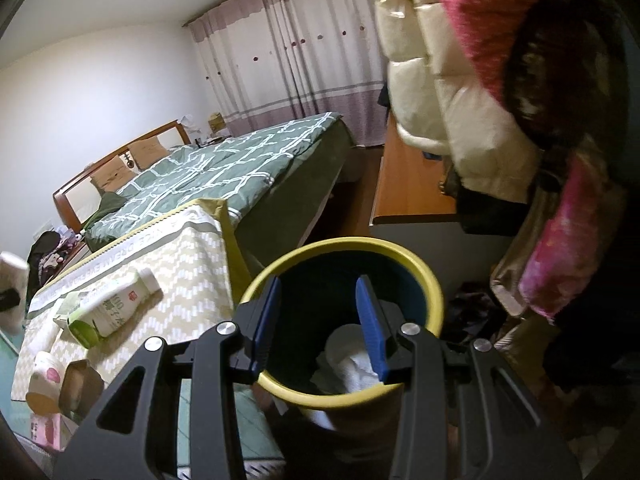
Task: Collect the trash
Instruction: 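Carry the pill bottle over the bin and open the left gripper, then grasp the brown plastic tray with the right gripper and lift it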
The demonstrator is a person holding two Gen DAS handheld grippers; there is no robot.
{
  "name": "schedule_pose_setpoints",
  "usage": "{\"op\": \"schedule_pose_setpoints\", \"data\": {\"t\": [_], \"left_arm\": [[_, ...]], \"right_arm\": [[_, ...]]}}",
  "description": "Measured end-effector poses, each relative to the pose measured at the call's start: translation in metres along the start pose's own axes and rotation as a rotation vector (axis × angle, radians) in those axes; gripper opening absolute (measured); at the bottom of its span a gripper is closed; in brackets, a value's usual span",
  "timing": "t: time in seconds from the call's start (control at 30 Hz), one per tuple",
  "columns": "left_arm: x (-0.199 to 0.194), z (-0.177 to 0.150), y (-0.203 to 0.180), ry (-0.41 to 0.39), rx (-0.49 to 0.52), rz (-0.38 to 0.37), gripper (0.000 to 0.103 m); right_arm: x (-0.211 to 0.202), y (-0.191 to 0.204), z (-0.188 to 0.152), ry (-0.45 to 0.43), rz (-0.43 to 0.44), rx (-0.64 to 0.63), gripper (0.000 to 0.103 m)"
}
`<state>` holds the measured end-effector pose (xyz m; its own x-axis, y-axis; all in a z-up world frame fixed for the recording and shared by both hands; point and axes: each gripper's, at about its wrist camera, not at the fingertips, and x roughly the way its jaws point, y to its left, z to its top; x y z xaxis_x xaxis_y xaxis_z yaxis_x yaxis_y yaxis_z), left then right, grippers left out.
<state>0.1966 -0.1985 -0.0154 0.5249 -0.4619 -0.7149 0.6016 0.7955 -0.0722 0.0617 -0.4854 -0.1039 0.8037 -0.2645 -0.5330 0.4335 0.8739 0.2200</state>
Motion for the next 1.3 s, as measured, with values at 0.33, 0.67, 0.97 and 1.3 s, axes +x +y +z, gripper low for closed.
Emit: {"op": "schedule_pose_setpoints", "data": {"t": [0.33, 0.67, 0.97, 1.3], "left_arm": [[0.097, 0.056, -0.119, 0.156, 0.189, -0.164, 0.052], [0.19, 0.086, -0.195, 0.238, 0.22, -0.184, 0.089], [0.122, 0.082, -0.148, 0.128, 0.14, -0.167, 0.095], [-0.023, 0.01, -0.016, -0.132, -0.166, -0.021, 0.098]], "right_arm": [[-0.004, -0.046, -0.004, 0.006, -0.04, 0.051, 0.038], [-0.007, -0.067, -0.008, 0.014, -0.048, 0.079, 0.038], [-0.004, -0.044, -0.01, 0.029, -0.018, 0.048, 0.039], [-0.005, 0.04, -0.024, 0.074, 0.125, -0.079, 0.043]]}}
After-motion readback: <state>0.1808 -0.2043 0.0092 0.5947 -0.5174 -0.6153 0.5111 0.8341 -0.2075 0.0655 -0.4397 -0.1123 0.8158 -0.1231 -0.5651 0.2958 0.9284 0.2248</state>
